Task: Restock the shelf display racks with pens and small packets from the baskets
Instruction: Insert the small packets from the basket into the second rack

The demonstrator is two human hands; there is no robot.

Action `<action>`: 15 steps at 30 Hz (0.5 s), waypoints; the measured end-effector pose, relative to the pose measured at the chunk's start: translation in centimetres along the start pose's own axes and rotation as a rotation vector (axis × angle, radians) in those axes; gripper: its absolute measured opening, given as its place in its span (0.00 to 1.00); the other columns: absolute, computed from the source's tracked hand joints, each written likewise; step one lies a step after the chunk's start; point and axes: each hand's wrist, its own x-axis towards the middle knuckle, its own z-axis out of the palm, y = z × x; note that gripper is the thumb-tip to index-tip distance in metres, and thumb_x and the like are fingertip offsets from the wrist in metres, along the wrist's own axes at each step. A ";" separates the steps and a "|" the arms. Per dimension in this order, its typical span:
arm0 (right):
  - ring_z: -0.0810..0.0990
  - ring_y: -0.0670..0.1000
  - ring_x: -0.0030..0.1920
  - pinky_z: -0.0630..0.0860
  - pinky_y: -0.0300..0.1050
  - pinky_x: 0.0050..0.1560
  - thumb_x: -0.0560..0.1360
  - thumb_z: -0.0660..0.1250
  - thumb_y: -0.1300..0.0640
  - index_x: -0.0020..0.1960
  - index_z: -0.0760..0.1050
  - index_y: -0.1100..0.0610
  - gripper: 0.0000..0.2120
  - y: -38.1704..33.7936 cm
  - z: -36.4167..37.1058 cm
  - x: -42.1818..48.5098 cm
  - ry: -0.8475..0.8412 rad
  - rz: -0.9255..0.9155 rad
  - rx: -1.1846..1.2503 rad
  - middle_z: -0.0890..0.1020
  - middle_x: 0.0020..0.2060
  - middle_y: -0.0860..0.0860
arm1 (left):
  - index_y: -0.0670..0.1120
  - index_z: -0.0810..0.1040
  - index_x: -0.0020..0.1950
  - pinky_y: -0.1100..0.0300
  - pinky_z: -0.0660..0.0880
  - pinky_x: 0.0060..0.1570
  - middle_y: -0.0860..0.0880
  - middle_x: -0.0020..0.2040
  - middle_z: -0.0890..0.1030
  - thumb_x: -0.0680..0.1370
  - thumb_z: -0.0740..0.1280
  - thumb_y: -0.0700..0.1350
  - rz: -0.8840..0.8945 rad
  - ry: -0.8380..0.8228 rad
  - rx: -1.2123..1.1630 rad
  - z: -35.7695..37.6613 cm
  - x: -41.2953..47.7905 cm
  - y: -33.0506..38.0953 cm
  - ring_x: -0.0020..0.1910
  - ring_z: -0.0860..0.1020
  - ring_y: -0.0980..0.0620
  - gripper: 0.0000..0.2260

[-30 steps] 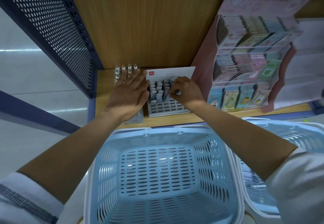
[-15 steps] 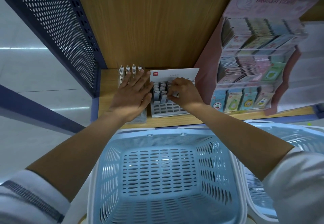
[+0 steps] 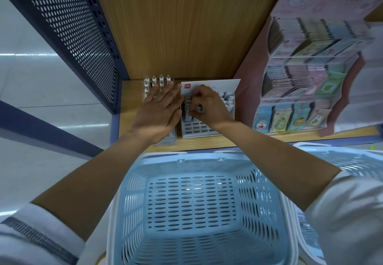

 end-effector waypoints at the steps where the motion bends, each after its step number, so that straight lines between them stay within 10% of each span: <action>1: 0.78 0.58 0.48 0.76 0.51 0.46 0.62 0.78 0.64 0.35 0.79 0.59 0.07 0.0 0.0 0.0 -0.015 -0.007 0.006 0.78 0.48 0.57 | 0.43 0.72 0.71 0.46 0.48 0.75 0.45 0.76 0.63 0.82 0.44 0.53 0.001 -0.002 0.005 0.0 0.0 0.0 0.78 0.56 0.47 0.27; 15: 0.79 0.49 0.49 0.74 0.40 0.50 0.73 0.71 0.55 0.50 0.83 0.55 0.07 1.2 -6.2 -2.0 0.019 0.092 0.164 0.79 0.49 0.52 | 0.43 0.78 0.65 0.48 0.49 0.74 0.42 0.71 0.72 0.81 0.47 0.53 -0.005 0.004 -0.014 -1.8 1.0 1.8 0.74 0.64 0.43 0.26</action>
